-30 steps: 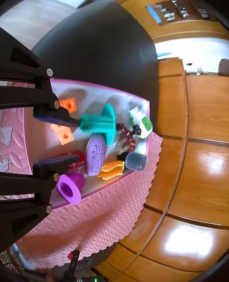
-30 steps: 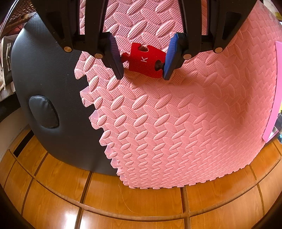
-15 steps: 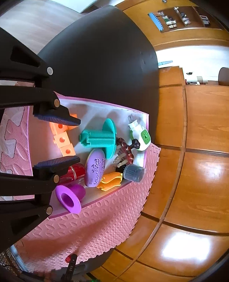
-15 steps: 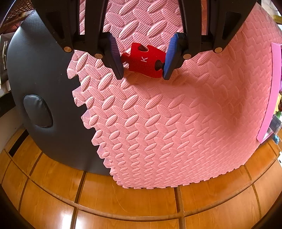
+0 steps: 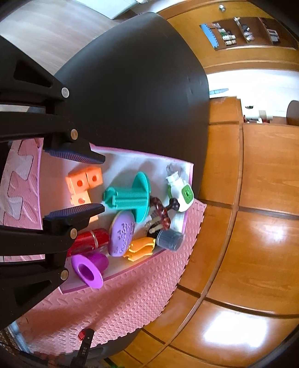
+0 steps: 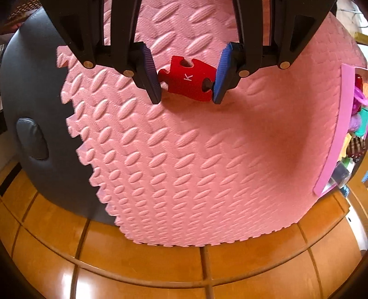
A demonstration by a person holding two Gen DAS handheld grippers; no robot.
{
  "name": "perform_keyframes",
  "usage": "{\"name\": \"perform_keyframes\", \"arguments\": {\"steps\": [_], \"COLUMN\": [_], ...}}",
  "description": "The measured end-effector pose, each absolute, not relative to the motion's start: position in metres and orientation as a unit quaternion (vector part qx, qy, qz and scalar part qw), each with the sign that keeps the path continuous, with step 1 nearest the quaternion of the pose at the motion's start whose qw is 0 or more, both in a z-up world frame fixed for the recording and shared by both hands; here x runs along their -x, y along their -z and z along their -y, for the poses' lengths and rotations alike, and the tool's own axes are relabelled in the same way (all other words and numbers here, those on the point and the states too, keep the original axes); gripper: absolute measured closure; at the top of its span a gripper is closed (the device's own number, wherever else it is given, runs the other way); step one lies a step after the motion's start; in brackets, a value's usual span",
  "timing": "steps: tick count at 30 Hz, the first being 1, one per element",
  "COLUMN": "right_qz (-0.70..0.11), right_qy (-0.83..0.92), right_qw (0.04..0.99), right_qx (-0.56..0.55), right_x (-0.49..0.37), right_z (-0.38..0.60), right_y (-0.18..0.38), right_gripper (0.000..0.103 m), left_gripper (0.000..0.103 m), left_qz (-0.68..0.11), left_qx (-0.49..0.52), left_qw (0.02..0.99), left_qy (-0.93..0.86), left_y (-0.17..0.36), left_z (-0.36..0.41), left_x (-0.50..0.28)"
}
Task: Organize rigid objects
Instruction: 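Carry the red K puzzle piece into the tray and release it with the right gripper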
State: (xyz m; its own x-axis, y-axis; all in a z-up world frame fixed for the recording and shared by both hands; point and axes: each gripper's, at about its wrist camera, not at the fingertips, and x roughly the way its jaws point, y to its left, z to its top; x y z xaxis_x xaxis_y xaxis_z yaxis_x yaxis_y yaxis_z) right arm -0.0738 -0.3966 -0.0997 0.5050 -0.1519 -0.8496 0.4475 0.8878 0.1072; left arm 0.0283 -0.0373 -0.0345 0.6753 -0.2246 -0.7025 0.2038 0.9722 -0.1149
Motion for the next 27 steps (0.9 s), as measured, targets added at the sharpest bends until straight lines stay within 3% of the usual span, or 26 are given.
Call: {"name": "perform_keyframes", "arguments": {"steps": [8,18,27], "right_qz": [-0.445,-0.382,-0.398], "right_qy": [0.088,-0.081,-0.148], "right_qw": [0.875,0.916,0.905], "right_qx": [-0.169,-0.090,-0.014], "right_x": [0.048,0.005,-0.037], "right_z": [0.340,0.212,0.130], "right_y": [0.077,0.020,0.033], "right_gripper": [0.057,0.057,0.057], "left_gripper": [0.067,0.067,0.067], "left_qz": [-0.379,-0.382,-0.385], "left_qx": [0.030,0.045,0.052], "left_qw": [0.921,0.921,0.920], "left_qy": [0.087,0.056,0.048], "left_y": [0.032,0.037,0.040], "left_z": [0.013,-0.015,-0.025], "left_x": [-0.033,-0.035,-0.033]}}
